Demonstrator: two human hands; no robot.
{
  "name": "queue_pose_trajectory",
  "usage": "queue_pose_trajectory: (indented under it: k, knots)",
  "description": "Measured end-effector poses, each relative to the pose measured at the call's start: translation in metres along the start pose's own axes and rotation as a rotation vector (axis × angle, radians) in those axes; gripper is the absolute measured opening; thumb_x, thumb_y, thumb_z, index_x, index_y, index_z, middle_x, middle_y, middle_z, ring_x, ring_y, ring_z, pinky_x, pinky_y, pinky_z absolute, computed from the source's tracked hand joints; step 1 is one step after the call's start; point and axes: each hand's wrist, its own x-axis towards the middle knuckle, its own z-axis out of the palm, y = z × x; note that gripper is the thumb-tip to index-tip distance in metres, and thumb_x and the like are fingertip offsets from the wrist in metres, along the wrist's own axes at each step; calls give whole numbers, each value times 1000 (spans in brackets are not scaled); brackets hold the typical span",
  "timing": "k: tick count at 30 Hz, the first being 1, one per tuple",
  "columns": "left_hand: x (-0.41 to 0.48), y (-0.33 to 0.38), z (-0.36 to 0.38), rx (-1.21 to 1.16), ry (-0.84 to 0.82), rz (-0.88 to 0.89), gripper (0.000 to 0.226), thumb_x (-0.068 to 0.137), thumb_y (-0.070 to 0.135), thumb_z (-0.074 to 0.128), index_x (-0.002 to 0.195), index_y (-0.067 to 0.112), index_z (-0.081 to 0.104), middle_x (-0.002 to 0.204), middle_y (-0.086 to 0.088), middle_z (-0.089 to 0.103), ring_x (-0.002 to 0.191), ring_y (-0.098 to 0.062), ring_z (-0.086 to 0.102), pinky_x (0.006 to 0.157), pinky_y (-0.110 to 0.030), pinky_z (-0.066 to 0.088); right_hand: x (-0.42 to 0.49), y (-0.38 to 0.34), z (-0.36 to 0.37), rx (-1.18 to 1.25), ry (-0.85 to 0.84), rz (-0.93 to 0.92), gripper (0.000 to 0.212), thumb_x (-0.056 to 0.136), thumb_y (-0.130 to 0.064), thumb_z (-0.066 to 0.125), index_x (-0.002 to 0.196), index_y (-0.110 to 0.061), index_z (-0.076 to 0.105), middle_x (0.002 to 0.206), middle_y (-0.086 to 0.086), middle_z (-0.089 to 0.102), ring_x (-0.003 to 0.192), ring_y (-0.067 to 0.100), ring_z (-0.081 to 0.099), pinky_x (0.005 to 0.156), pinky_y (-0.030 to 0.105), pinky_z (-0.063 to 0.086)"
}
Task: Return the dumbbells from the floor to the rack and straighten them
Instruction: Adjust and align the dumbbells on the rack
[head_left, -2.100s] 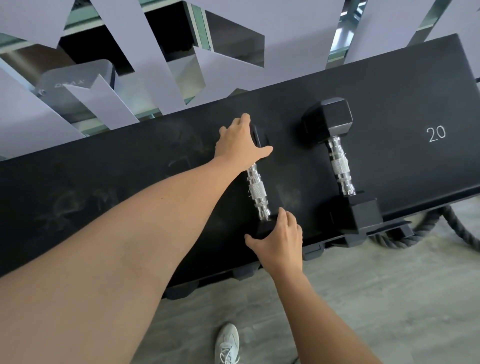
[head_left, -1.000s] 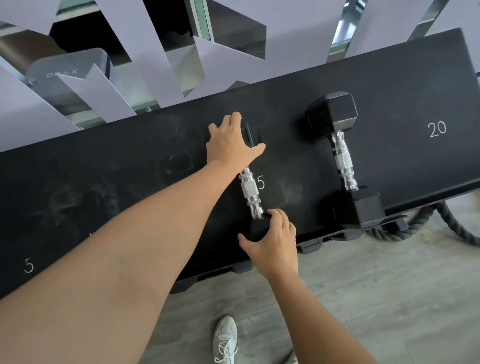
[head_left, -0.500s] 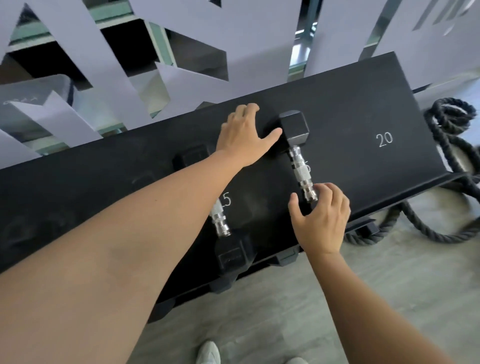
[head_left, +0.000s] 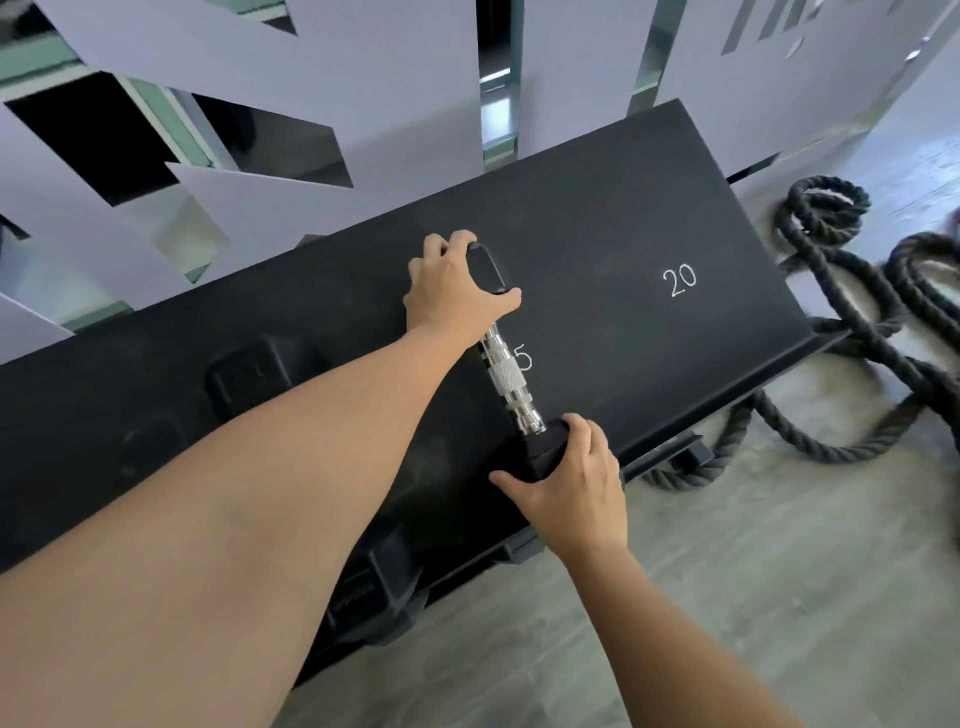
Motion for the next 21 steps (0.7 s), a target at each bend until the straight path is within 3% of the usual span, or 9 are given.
queue_pose_trajectory:
  k: [3, 16, 21]
  knots:
    - [3, 2, 4, -16, 17, 3, 71, 71, 53, 75, 129, 22, 50, 128, -5, 48, 113, -27, 46, 81, -41, 50, 5, 5, -3, 6, -24, -24, 105, 65, -69, 78, 145, -13, 37, 135, 1, 49, 117, 30, 51, 106, 40, 41]
    - [6, 22, 11, 57, 13, 15, 72, 73, 57, 72, 131, 22, 48, 127, -4, 47, 111, -27, 47, 69, -34, 39, 17, 13, -14, 36, 13, 1, 103, 65, -62, 82, 144, -10, 41, 135, 3, 50, 122, 30, 50, 105, 41, 43]
    - [7, 22, 3, 83, -61, 27, 77, 75, 60, 71, 136, 23, 43, 132, -6, 44, 114, -28, 46, 72, -35, 42, 13, 8, -15, 2, 43, 19, 102, 64, -64, 82, 142, -11, 42, 138, 5, 50, 123, 32, 52, 104, 45, 47]
